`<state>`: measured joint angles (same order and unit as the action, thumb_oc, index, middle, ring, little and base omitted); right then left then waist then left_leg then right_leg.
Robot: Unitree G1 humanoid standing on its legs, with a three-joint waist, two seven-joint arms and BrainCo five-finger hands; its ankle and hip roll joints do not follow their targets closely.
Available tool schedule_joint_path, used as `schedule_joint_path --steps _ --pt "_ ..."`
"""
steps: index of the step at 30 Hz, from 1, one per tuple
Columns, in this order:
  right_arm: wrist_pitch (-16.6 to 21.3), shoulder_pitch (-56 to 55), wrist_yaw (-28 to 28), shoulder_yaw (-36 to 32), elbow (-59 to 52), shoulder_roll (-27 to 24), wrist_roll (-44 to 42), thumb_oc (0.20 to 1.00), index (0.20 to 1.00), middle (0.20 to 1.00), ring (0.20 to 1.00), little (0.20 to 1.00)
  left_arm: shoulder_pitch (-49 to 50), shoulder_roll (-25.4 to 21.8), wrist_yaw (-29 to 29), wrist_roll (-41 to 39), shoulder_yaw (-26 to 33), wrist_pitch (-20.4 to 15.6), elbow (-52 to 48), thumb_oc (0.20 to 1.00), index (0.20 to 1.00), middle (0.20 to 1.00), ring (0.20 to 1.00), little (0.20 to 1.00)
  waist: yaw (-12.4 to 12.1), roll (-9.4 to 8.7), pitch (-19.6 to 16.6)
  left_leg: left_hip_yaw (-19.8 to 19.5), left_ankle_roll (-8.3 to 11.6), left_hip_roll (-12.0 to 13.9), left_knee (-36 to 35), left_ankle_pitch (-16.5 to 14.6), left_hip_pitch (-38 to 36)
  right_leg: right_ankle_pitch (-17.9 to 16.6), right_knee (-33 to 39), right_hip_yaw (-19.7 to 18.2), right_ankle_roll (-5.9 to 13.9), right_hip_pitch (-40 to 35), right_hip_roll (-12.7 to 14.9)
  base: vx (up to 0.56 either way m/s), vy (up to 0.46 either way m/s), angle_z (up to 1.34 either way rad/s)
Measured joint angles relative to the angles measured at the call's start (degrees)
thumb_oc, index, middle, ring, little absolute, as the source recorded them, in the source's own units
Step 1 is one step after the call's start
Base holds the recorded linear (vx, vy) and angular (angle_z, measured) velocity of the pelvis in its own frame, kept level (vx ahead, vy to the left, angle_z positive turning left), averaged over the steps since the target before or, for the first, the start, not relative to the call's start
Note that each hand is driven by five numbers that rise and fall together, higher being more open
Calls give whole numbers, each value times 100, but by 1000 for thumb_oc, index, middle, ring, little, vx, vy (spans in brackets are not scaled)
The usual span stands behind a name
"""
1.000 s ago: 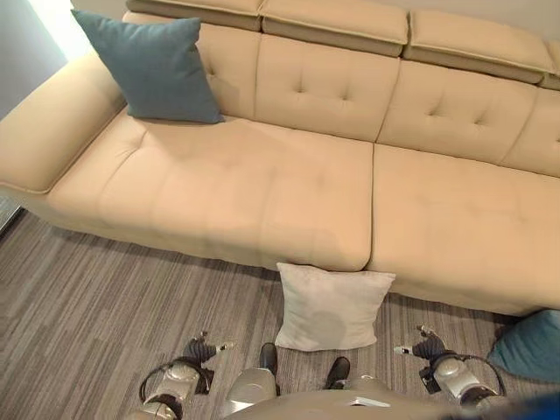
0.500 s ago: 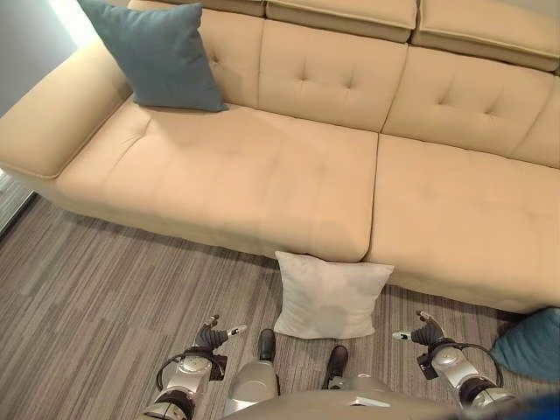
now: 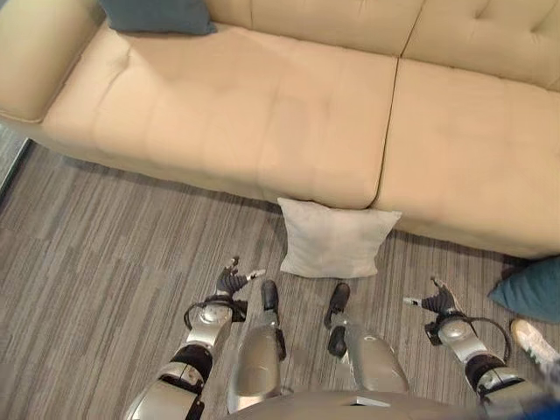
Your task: Pick up all the scattered cushions and arrange them neatly on the sofa.
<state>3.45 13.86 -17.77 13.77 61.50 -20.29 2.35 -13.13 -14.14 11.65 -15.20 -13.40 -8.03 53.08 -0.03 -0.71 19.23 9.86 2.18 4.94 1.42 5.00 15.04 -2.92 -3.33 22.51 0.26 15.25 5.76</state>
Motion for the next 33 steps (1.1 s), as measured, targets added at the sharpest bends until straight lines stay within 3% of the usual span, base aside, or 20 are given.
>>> schedule_joint_path --steps 7,9,11,15,17,25,33 --pt "10 832 -342 -24 -431 -9 -244 1000 1000 1000 1000 1000 -737 -226 339 -236 -110 -145 -365 1000 1000 1000 1000 1000 23 -17 435 105 -150 -111 223 -10 606 -14 -454 -169 25 764 218 -72 51 -5" --pt "16 1156 -531 -101 -643 -20 -409 1000 1000 1000 1000 1000 -1070 -342 494 -406 -135 -265 -502 1000 1000 1000 1000 1000 21 -80 552 170 -194 -98 507 -47 1131 -5 -737 -270 5 1322 276 -71 19 -12" --pt "69 1740 -720 -177 -887 -18 -575 1000 1000 1000 1000 1000 -1680 -403 641 -581 -125 -371 -507 1000 1000 1000 1000 1000 74 -124 962 211 -241 -92 787 -91 1493 -3 -978 -339 -12 1695 350 -111 56 -10" --pt "265 2445 -1157 -536 -1150 -261 -798 1000 1000 1000 1000 1000 -2246 -610 951 -679 -111 -533 -623 1000 1000 1000 1000 1000 121 -147 1020 224 -325 -94 1411 -191 2802 120 -1615 -463 -33 3035 516 -66 33 -1" --pt "262 2671 -1204 -517 -1065 -263 -865 1000 1000 1000 1000 1000 -2423 -664 998 -681 -119 -524 -613 1000 1000 1000 1000 1000 135 -196 1202 223 -329 -76 1524 -173 2998 37 -1661 -459 -140 3208 516 -36 18 1" --pt "372 2963 -1732 -441 -1043 -259 -1008 1000 1000 1000 1000 1000 -2970 -623 1340 -829 -244 -587 -622 1000 1000 1000 1000 1000 255 -195 1173 217 -374 -98 1575 -158 3606 -12 -1683 -496 -148 3804 541 -3 -6 0" --pt "431 3919 -1838 -387 -830 -330 -1253 1000 1000 1000 1000 1000 -3964 -749 1373 -915 -468 -619 -571 1000 1000 1000 1000 1000 359 -195 1162 217 -420 -126 1738 -99 4470 -6 -1999 -532 -236 4742 636 -8 -1 1"
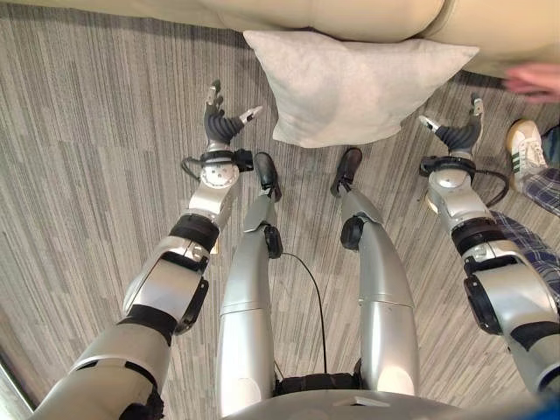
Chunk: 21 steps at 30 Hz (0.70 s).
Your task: Pick up all the scattered cushions and arrange them neatly on the sofa.
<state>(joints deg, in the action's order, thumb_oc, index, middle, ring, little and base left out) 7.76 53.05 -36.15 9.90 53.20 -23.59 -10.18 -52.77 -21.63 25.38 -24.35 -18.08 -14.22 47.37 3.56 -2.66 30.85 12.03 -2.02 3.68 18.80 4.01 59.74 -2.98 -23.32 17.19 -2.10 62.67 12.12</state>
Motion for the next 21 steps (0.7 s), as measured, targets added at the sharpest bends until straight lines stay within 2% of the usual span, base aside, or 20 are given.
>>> schedule_joint_path --steps 8,11,13,18,19,20,21 --pt "25 125 57 207 -77 -4 -48 1000 1000 1000 1000 1000 -19 59 -1 -204 2 4 -11 1000 1000 1000 1000 1000 -47 -1 -50 19 11 -15 56 29 393 85 -244 -75 -20 504 46 3 -2 1" --pt "10 37 -74 -26 -12 -509 -270 1000 1000 1000 1000 1000 -83 88 -4 -203 -3 8 -37 1000 1000 1000 1000 1000 13 6 -73 11 8 -11 136 26 503 107 -326 -73 -32 613 62 8 -9 1" --pt "-29 37 0 -14 -11 -591 -269 1000 1000 1000 1000 1000 -144 121 -6 -200 -12 11 -117 1000 1000 1000 1000 1000 13 8 -76 10 18 -2 140 36 498 114 -359 -76 -44 626 61 0 0 0" --pt "17 -47 99 201 -23 -400 -242 1000 1000 1000 1000 1000 -117 260 -5 -199 -14 10 -175 1000 1000 1000 1000 1000 -110 125 -302 -1 31 4 126 54 564 164 -384 -78 -33 702 55 0 0 0" --pt "18 -69 98 199 -26 -400 -242 1000 1000 1000 1000 1000 -92 276 -5 -199 -14 10 -178 1000 1000 1000 1000 1000 -123 132 -369 -2 31 3 131 54 610 164 -388 -79 -33 746 57 0 0 0" --pt "18 -151 99 198 -32 -398 -240 1000 1000 1000 1000 1000 -9 290 -5 -198 -12 15 -209 1000 1000 1000 1000 1000 -126 137 -584 -2 32 -5 138 55 768 165 -411 -82 -31 912 69 0 0 0" --pt "22 -216 113 190 -50 -407 -195 1000 1000 1000 1000 1000 87 288 -5 -195 -1 20 -310 1000 1000 1000 1000 1000 -134 136 -606 -6 36 -15 141 69 783 168 -430 -81 -26 931 81 5 -2 4"
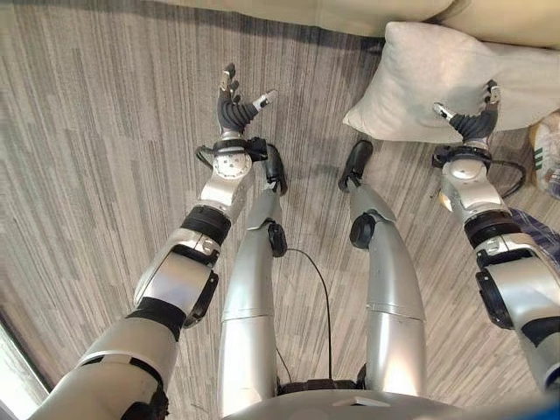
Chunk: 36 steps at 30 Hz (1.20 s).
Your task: Pick up all the scattered cushions and arrange them neatly on the sofa.
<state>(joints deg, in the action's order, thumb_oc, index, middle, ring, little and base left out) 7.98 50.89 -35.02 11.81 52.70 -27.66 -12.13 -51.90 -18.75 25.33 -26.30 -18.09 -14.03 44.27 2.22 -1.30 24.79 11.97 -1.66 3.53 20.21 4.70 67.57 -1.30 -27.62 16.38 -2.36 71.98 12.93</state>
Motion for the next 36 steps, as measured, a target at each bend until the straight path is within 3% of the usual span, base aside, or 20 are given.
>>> schedule_joint_path --steps 9,11,14,16,19,22,25,27,30,33,36 --pt "52 -660 212 -50 -290 116 228 1000 1000 1000 1000 1000 555 31 -38 113 10 13 -509 1000 1000 1000 1000 1000 0 0 -12 6 -16 -68 -214 47 -471 -57 183 -17 37 -433 -1 0 14 0" --pt "51 -874 250 -34 -319 251 228 1000 1000 1000 1000 1000 812 40 -48 113 4 19 -547 1000 1000 1000 1000 1000 12 -6 -164 -1 -31 -117 -162 30 -509 -109 229 -46 31 -501 -20 6 115 -7" --pt "50 -1173 366 36 -382 359 232 1000 1000 1000 1000 1000 1376 57 -114 114 -13 43 -749 1000 1000 1000 1000 1000 -7 -21 -171 -165 -75 -201 358 -292 -712 -120 11 -321 72 -732 -9 -14 191 -21" --pt "50 -1304 427 38 -383 450 233 1000 1000 1000 1000 1000 1572 80 -172 113 -16 100 -734 1000 1000 1000 1000 1000 19 -35 -177 -206 -156 -259 631 -523 -870 -142 32 -491 203 -926 -14 -68 206 -34" --pt "40 -1727 573 244 -288 641 235 1000 1000 1000 1000 1000 2161 199 -267 111 -9 134 -684 1000 1000 1000 1000 1000 16 -214 -306 -468 -309 -629 955 -844 -1205 -430 455 -936 633 -1355 -82 -93 198 -73" --pt "-33 -2147 643 296 -200 700 237 1000 1000 1000 1000 1000 2445 354 -315 111 -40 199 -674 1000 1000 1000 1000 1000 12 -268 -407 -303 -390 -598 737 -851 -1547 -189 217 -911 1113 -1655 94 -42 86 -43" --pt "-98 -2463 805 306 -14 862 283 1000 1000 1000 1000 1000 2656 337 -437 128 -83 274 -349 1000 1000 1000 1000 1000 -38 -356 -412 -180 -353 -658 403 -802 -2179 -84 606 -803 1069 -2284 139 23 50 -19" --pt "-131 -2827 884 424 111 1085 451 1000 1000 1000 1000 1000 3112 305 -509 133 -124 343 -163 1000 1000 1000 1000 1000 -176 -405 -460 -90 -358 -614 40 -806 -3014 -37 858 -619 1135 -3009 211 78 -49 -43" --pt "-234 -3076 1042 454 356 1190 461 1000 1000 1000 1000 1000 3427 281 -574 277 -102 369 114 1000 1000 1000 1000 1000 -309 -390 -517 42 -323 -433 -471 -631 -3704 29 478 -255 1212 -3515 334 137 -88 -16" --pt "-280 -3368 1167 423 505 1355 468 1000 1000 1000 1000 1000 3813 184 -741 411 54 444 685 1000 1000 1000 1000 1000 -345 -571 -658 132 -97 -398 -1132 -450 -4509 3 1294 179 941 -4493 290 173 -126 -30" --pt "-306 -3621 1301 364 830 1247 679 1000 1000 1000 1000 1000 4265 374 -923 746 234 535 1438 1000 1000 1000 1000 1000 -296 -355 -931 168 154 -122 -1722 -280 -5348 -322 2313 273 736 -5505 -243 201 -191 -36"
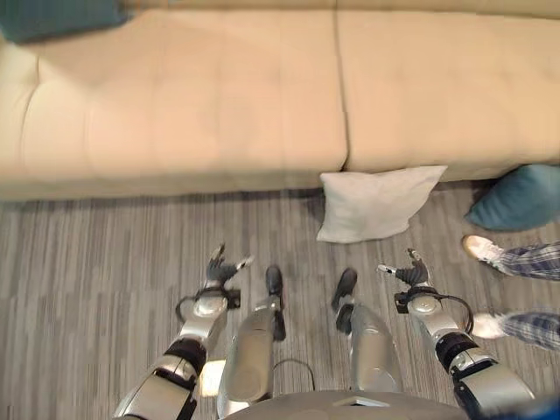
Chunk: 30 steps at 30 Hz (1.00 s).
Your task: Pick up all the scattered cushions and arrange them neatly on the sofa.
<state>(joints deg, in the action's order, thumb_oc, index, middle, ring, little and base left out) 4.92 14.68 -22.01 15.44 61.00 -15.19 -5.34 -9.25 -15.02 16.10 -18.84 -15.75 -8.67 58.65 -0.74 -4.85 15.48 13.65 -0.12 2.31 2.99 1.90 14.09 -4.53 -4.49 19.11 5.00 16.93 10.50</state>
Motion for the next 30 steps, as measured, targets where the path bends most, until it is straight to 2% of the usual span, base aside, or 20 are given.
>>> schedule_joint_path --steps 1,5,7,9,11,12,14,15,16,17,18,19,20,21,22,23,24,25,28,30 --pt "-29 -343 98 -153 245 -133 0 1000 1000 1000 1000 1000 164 209 -104 249 -3 68 272 1000 1000 1000 1000 1000 14 149 -291 -46 62 109 -302 88 -375 -59 436 125 -60 -479 -215 165 -226 8" --pt "-101 -946 278 -408 655 -221 49 1000 1000 1000 1000 1000 557 369 -283 705 152 158 623 1000 1000 1000 1000 1000 103 300 -799 -322 156 240 -299 154 -741 44 858 441 -115 -1207 -415 158 -193 32" --pt "-103 -1058 441 -442 791 -174 174 1000 1000 1000 1000 1000 680 335 -378 851 461 227 839 1000 1000 1000 1000 1000 62 324 -911 -393 386 323 -43 222 -872 162 982 534 -182 -1532 -501 74 -153 13" --pt "-98 -1010 501 -445 786 -231 219 1000 1000 1000 1000 1000 776 349 -463 900 475 222 873 1000 1000 1000 1000 1000 -13 498 -914 -525 589 446 84 291 -735 228 978 554 -270 -1537 -679 106 -187 24" --pt "-97 -962 583 -448 784 -142 221 1000 1000 1000 1000 1000 724 317 -479 969 493 200 923 1000 1000 1000 1000 1000 -27 334 -822 -654 773 429 789 375 -386 303 963 580 -385 -1604 -601 65 -47 37" --pt "-100 -965 626 -420 788 -94 221 1000 1000 1000 1000 1000 691 229 -496 1059 508 272 1047 1000 1000 1000 1000 1000 -94 174 -735 -653 977 339 1145 418 -235 320 1000 584 -453 -1750 -556 63 -2 17" --pt "-81 -971 623 -365 746 -211 221 1000 1000 1000 1000 1000 825 276 -506 1120 457 320 1086 1000 1000 1000 1000 1000 -204 169 -810 -872 914 50 830 177 -313 379 850 515 -512 -1548 -531 121 53 -24" --pt "-86 -855 630 -359 752 -227 223 1000 1000 1000 1000 1000 873 287 -521 1120 486 343 1103 1000 1000 1000 1000 1000 -193 194 -817 -856 797 -108 560 109 -379 375 831 496 -506 -1501 -579 203 110 -52" --pt "-96 -841 646 -359 754 -220 226 1000 1000 1000 1000 1000 967 309 -570 1117 496 345 1110 1000 1000 1000 1000 1000 -192 223 -833 -1036 691 -313 -163 89 -825 363 776 375 -496 -1486 -685 140 88 -49" --pt "-100 -835 654 -360 754 -228 232 1000 1000 1000 1000 1000 1022 326 -615 1114 492 350 1085 1000 1000 1000 1000 1000 -184 272 -850 -1161 572 -360 -373 71 -1073 334 697 286 -450 -1460 -770 119 112 -73" --pt "-102 -808 661 -362 747 -227 256 1000 1000 1000 1000 1000 1104 332 -639 1114 492 345 1012 1000 1000 1000 1000 1000 -222 386 -857 -1172 43 -308 -671 19 -1378 395 502 180 -496 -1379 -901 43 73 -58" --pt "-99 -757 665 -360 731 -172 301 1000 1000 1000 1000 1000 1032 299 -639 1114 493 344 1007 1000 1000 1000 1000 1000 -214 320 -790 -1089 -125 -304 -665 110 -1369 485 266 181 -465 -1261 -859 43 73 -52" --pt "-120 -750 672 -352 770 -141 394 1000 1000 1000 1000 1000 920 289 -647 1114 490 344 991 1000 1000 1000 1000 1000 -228 251 -737 -1066 -163 -338 -642 78 -1371 505 -5 130 -312 -1110 -817 25 39 -46" --pt "-154 -670 681 -323 806 -135 449 1000 1000 1000 1000 1000 865 298 -668 1114 478 342 973 1000 1000 1000 1000 1000 -303 302 -683 -885 -218 -199 -657 96 -1382 534 -525 85 -32 -862 -772 22 7 -57" --pt "-157 -618 711 -289 788 -137 452 1000 1000 1000 1000 1000 807 317 -697 1114 510 335 961 1000 1000 1000 1000 1000 -304 367 -617 -783 -332 -139 -606 63 -1393 813 -1240 221 20 -578 -553 60 -45 -59" --pt "-171 -619 733 -195 801 -132 455 1000 1000 1000 1000 1000 805 319 -700 1115 513 327 963 1000 1000 1000 1000 1000 -308 455 -573 -765 -382 -141 -484 -60 -1403 963 -1805 159 155 -470 -145 97 -155 -34" --pt "-168 -614 791 -175 734 -113 455 1000 1000 1000 1000 1000 807 258 -698 1120 513 321 1002 1000 1000 1000 1000 1000 -322 384 -625 -774 -287 -181 -447 -136 -1331 1028 -1786 -449 258 -425 180 149 -290 -12" --pt "-171 -590 794 -183 734 -115 456 1000 1000 1000 1000 1000 794 211 -699 1122 518 333 1024 1000 1000 1000 1000 1000 -327 316 -637 -773 -245 -232 -493 -75 -1299 970 -1576 -482 417 -511 327 113 -242 1" --pt "-173 -536 796 -182 705 -85 456 1000 1000 1000 1000 1000 847 81 -690 1119 565 337 1079 1000 1000 1000 1000 1000 -344 155 -672 -819 -68 -173 -403 -94 -1145 598 -58 -639 493 -957 583 200 -277 0" --pt "-198 -527 807 -188 685 -89 456 1000 1000 1000 1000 1000 911 67 -682 1117 619 339 1080 1000 1000 1000 1000 1000 -306 189 -627 -905 202 34 -454 -14 -1182 -53 562 -431 398 -1320 359 181 -286 13"
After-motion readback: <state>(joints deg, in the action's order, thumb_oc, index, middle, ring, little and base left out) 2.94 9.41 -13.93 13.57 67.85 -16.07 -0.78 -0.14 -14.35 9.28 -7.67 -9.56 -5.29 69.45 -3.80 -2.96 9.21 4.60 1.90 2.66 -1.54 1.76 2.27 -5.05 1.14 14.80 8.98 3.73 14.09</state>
